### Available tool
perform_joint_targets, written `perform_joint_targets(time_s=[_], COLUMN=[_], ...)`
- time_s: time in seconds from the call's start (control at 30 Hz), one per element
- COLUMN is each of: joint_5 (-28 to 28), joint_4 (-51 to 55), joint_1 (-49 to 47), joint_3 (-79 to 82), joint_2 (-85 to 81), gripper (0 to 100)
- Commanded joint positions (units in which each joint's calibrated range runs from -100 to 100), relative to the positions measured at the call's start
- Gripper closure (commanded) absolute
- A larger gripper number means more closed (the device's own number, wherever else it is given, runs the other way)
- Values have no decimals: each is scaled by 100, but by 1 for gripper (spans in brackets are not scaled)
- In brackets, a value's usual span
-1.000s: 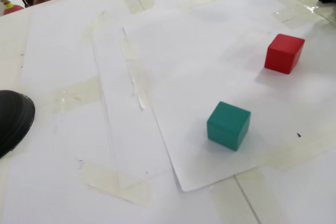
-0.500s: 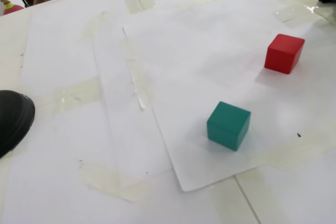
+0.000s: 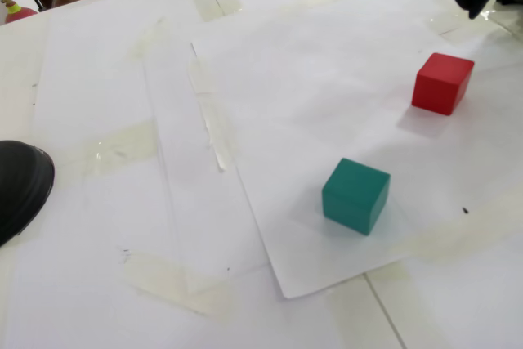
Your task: Put the red cube on the top of the blue cube.
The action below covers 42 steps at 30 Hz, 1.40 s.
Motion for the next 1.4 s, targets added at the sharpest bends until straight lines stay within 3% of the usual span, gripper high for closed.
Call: perform_joint_targets(time_s=[0.0,0.33,1.37], joint_5=[-29,-332,-342], joint_4=[-127,-991,-2402], joint_1=[-162,-526,-586], joint_3=[-348,542,1876], joint_2=[25,85,686], gripper=[90,76,71])
